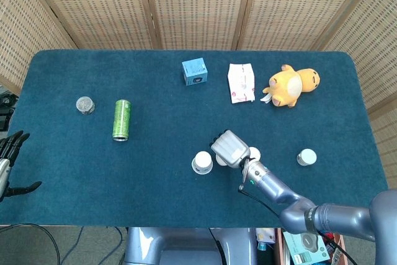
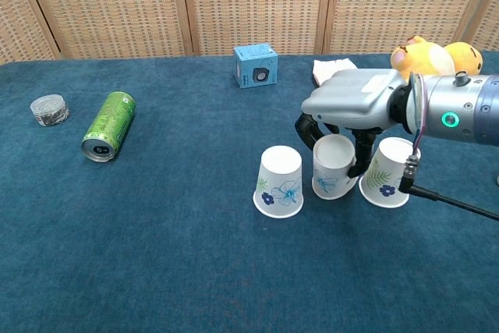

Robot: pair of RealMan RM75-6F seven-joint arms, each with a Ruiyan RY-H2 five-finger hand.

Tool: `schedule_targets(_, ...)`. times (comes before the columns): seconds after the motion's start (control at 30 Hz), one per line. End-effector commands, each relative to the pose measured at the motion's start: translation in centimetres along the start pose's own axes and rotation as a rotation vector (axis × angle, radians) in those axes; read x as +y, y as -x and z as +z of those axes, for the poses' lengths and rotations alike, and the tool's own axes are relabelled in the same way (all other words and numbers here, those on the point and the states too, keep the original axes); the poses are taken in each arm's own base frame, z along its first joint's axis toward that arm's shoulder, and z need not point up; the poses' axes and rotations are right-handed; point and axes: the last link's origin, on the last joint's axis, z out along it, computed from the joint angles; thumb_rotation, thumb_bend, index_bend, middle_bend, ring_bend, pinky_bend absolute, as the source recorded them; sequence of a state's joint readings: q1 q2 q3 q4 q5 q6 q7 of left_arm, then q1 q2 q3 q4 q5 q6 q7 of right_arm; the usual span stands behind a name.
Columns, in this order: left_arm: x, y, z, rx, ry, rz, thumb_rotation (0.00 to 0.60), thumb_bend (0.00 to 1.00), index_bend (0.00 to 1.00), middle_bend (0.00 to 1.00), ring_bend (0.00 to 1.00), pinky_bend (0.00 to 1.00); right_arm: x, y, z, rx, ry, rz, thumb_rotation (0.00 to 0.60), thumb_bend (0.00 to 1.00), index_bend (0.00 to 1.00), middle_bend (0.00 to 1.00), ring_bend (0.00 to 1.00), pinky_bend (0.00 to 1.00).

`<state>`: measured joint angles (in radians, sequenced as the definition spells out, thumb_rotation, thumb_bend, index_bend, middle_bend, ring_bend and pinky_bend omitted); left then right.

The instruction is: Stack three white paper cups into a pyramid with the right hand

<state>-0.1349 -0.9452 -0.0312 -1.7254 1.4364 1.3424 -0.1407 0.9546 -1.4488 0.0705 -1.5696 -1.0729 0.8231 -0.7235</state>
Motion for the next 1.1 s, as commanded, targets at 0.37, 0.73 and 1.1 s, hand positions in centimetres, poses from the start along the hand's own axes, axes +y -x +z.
schedule_targets(0.37, 0.2, 0.1, -0.1, -0.001, 0.008, 0.005, 0.600, 0.06, 0.00, 0.00, 0.00, 0.00, -0.6, 0.1, -0.3, -0.011, -0.007, 0.058, 0.600, 0.30, 0.51, 0.55, 0.49, 0.53)
schedule_targets(0.73, 0.2, 0.0, -0.2, 0.000, 0.008, 0.003, 0.600, 0.06, 0.00, 0.00, 0.00, 0.00, -1.5, 0.2, -0.1, -0.011, -0.040, 0.081, 0.600, 0.02, 0.25, 0.20, 0.30, 0.31)
schedule_targets(1.1, 0.2, 0.0, -0.2, 0.001, 0.009, 0.005, 0.600, 0.06, 0.00, 0.00, 0.00, 0.00, -0.7, -1.2, -1.2, 0.022, -0.037, 0.088, 0.600, 0.00, 0.17, 0.06, 0.18, 0.13)
